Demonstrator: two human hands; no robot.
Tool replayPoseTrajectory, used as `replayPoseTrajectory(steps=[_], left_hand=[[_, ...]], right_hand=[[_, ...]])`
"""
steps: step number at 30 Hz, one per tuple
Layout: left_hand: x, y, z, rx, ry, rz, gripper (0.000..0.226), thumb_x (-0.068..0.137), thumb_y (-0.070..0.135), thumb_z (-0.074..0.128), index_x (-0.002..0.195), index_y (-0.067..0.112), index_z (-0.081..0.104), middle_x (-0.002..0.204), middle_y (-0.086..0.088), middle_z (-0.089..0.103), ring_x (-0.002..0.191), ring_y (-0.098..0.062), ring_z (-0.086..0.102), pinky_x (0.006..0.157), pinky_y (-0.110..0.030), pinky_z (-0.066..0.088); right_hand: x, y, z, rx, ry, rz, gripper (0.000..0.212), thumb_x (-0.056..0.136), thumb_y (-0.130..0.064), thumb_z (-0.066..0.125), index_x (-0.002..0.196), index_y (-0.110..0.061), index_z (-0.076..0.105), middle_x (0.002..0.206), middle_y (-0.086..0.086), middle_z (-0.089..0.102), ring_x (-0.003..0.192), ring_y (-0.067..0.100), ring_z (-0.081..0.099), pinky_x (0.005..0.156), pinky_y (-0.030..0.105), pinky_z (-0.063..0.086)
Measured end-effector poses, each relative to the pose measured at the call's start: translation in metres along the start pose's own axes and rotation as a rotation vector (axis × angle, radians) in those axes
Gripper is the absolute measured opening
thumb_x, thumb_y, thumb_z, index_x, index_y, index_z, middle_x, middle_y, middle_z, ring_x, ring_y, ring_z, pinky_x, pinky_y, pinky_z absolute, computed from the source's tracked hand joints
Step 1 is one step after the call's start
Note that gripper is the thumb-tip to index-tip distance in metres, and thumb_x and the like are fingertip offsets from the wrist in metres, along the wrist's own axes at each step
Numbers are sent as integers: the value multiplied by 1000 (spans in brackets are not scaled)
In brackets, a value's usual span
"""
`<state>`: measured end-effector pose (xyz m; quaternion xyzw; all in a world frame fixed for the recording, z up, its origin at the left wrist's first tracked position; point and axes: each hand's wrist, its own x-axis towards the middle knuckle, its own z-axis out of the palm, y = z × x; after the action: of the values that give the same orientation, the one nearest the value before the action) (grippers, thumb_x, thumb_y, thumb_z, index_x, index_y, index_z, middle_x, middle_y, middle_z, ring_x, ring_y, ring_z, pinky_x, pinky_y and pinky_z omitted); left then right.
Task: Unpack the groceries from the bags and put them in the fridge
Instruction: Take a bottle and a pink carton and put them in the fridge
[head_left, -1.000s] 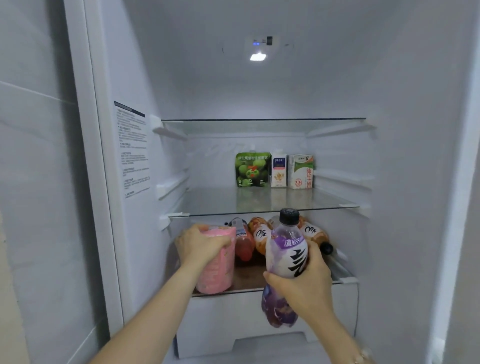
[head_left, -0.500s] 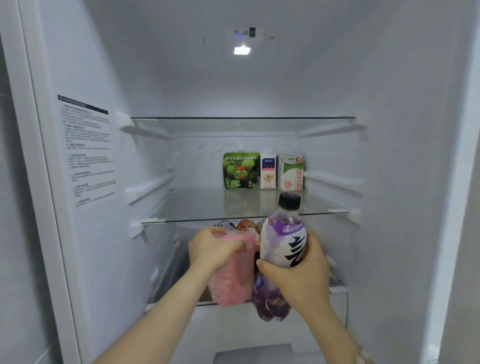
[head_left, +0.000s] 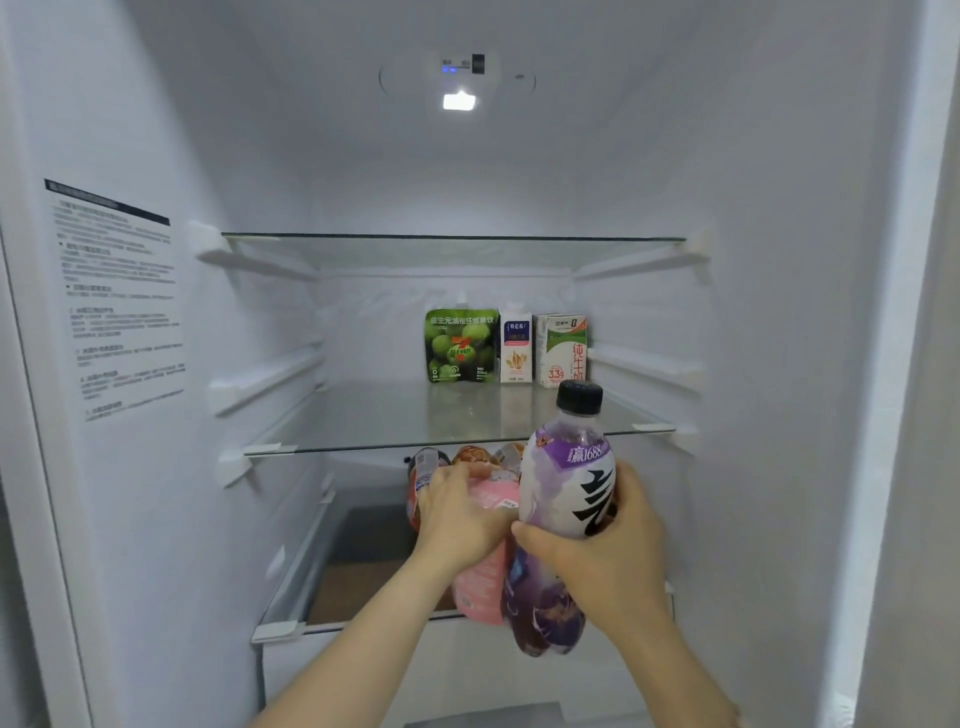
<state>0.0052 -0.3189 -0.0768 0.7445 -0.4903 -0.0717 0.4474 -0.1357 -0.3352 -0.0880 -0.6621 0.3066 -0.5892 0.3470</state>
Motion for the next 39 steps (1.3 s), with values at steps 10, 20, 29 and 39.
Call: replayPoseTrajectory(steps=[10, 20, 29, 39], left_hand=[[15, -30, -9, 243, 58, 124, 21, 99, 31, 39, 105, 26, 58, 110, 0, 60, 117, -26, 52, 91, -36, 41], [-111, 41, -151, -137, 350, 408, 64, 64, 88, 34, 91, 39, 64, 90, 20, 68, 84, 4, 62, 71, -8, 45], [-125, 7, -142, 486, 487, 216, 33, 72, 33, 75, 102, 30, 62, 98, 13, 61, 88, -16, 62, 80, -28, 47], [-132, -21, -114, 401, 552, 171, 28, 60, 15, 84, 81, 20, 66, 75, 12, 60, 64, -12, 59, 58, -14, 42]], right_hand=[[-12, -23, 6, 114, -124, -53, 74, 41, -25, 91, 106, -29, 56, 97, -11, 66, 89, 7, 64, 71, 27, 57], [-39, -39, 72, 233, -459, -269, 71, 50, 0, 85, 107, -29, 54, 96, -13, 66, 88, 3, 64, 76, 21, 53], [-37, -13, 128, 221, -529, -342, 62, 61, -13, 83, 115, -24, 55, 108, -6, 63, 96, 8, 63, 84, 28, 53], [-41, -3, 128, 3, -642, -413, 66, 58, -41, 73, 115, -45, 41, 101, -43, 48, 100, -16, 46, 85, 1, 36]])
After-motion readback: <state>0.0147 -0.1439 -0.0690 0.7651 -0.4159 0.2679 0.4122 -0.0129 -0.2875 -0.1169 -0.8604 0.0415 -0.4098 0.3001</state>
